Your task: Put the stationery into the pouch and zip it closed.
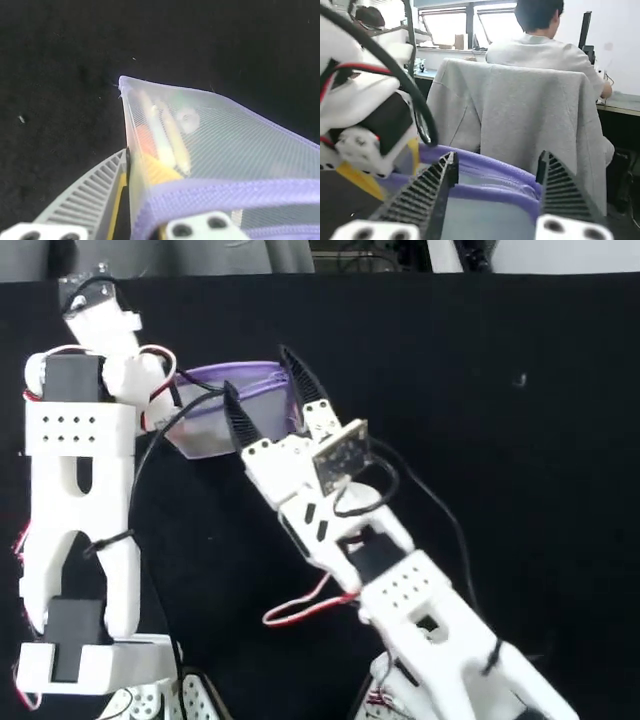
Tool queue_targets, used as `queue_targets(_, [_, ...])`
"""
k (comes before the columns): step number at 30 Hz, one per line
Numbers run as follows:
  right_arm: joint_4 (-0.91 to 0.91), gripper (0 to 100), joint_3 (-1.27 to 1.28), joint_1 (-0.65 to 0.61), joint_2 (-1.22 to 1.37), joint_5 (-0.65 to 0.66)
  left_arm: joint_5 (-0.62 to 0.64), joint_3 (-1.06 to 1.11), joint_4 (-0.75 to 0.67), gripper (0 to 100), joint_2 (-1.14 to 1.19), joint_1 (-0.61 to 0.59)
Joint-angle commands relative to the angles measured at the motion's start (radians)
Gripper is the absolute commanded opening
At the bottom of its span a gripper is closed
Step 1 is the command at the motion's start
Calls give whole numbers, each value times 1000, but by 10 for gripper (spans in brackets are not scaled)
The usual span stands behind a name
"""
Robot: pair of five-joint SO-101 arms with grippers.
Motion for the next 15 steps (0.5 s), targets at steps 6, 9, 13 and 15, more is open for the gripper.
queue_targets(6, [427, 227, -133, 135, -314, 5, -9, -1, -68, 29, 8, -143])
queue_targets(9, [531, 229, -142, 153, -355, 5, -9, 1, -75, 29, 9, -151])
queue_targets(13, [697, 230, -140, 158, -372, 5, -12, 13, -77, 29, 9, -151])
queue_targets(15, [789, 230, -137, 158, -371, 5, -14, 15, -77, 29, 9, -151])
